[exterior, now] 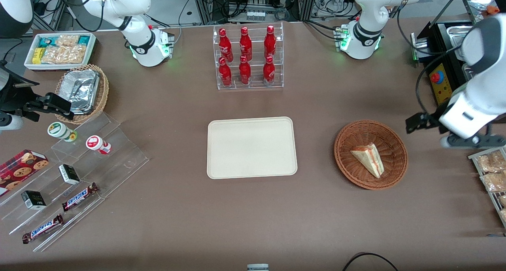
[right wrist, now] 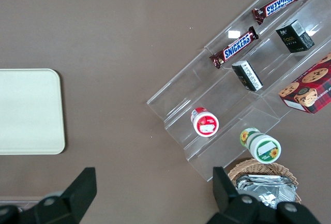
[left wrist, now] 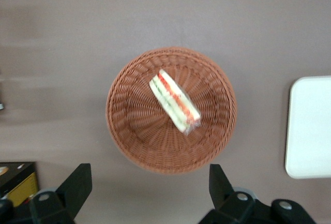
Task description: Place sandwich from basket to tray
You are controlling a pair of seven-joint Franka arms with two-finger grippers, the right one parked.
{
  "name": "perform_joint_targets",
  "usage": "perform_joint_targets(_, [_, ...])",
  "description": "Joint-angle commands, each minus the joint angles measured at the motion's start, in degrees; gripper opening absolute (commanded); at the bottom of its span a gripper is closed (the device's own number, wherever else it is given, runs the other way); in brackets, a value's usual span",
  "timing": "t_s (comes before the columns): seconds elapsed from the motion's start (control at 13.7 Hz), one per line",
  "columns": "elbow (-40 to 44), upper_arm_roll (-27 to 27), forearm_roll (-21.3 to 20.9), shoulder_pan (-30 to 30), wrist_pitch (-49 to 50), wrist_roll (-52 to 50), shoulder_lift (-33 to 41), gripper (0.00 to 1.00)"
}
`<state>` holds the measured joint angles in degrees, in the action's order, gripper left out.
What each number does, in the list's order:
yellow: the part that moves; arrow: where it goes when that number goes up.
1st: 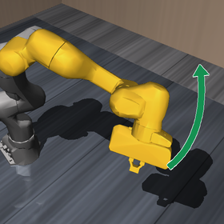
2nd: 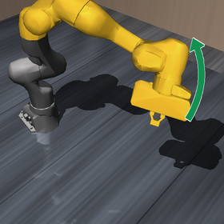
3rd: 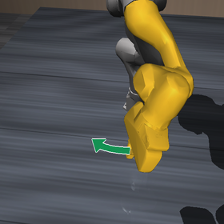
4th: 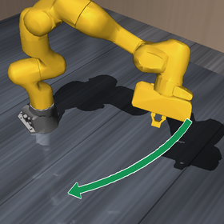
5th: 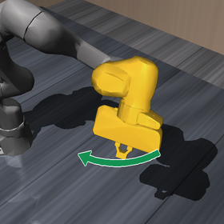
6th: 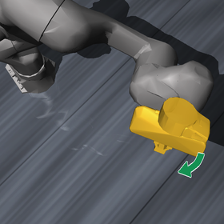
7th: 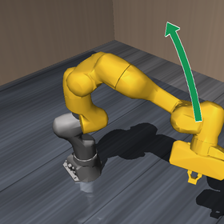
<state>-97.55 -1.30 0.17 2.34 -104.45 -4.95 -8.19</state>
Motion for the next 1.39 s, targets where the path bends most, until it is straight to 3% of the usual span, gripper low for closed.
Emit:
perform_joint_targets(0.0, [-4.91,-0.02,-1.13,2.40,-7.40,-10.46,-1.29,1.00])
perform_joint_targets(0.15, [-9.21,-0.02,-1.13,3.98,-14.08,-19.79,-2.44,1.00])
perform_joint_targets(0.66, [-23.55,-0.02,-1.05,4.43,-34.21,-30.46,-2.97,1.00])
perform_joint_targets(1.31, [-25.75,0.06,-1.05,4.52,-37.92,-32.84,-7.89,1.00])
